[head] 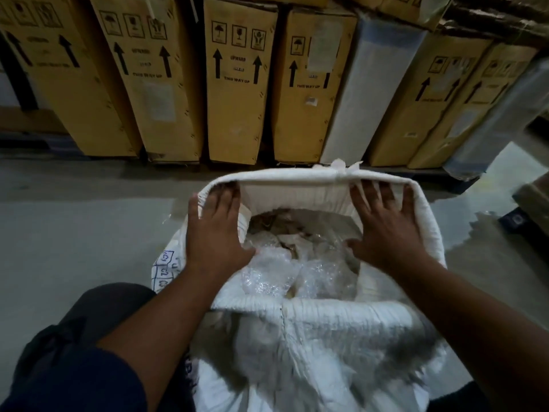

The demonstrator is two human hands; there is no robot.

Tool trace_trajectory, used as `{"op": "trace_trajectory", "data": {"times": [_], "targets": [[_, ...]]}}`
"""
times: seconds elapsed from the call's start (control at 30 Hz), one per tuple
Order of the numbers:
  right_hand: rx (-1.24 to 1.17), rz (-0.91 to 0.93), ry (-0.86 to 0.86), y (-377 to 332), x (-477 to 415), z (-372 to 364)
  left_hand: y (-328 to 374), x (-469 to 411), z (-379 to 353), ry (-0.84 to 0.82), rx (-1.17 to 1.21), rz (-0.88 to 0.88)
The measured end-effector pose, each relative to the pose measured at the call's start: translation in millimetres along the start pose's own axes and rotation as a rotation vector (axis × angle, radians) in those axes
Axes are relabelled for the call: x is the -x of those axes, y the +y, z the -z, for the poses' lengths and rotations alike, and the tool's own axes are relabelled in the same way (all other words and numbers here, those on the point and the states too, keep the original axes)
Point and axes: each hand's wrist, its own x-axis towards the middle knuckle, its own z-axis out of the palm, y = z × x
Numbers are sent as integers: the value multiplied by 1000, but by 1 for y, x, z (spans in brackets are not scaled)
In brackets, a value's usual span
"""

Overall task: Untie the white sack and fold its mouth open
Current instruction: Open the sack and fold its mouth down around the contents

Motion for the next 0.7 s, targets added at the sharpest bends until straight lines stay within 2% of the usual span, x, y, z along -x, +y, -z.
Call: {"op": "trace_trajectory", "data": {"times": [0.1, 0.17, 0.27, 0.37, 0.47, 0.6, 0.7], "targets": [[-31, -31, 74, 3, -15, 8, -2, -11, 7, 123, 42, 53], [-48, -45, 87, 3, -21, 9, 1, -13, 8, 130, 37, 64], [-69, -46, -25, -7, -12, 4, 8, -3, 6, -20, -22, 43], [-121, -35, -268, -22, 7, -11, 16, 10, -3, -200, -84, -17], [-354, -43, -426, -32, 23, -7, 18, 17, 1, -242, -49, -60], [-660, 13, -481, -39, 58, 40, 22, 35, 24, -361, -26, -169], [-539, 140, -582, -41, 100, 56, 27, 61, 40, -493, -83, -314]]}}
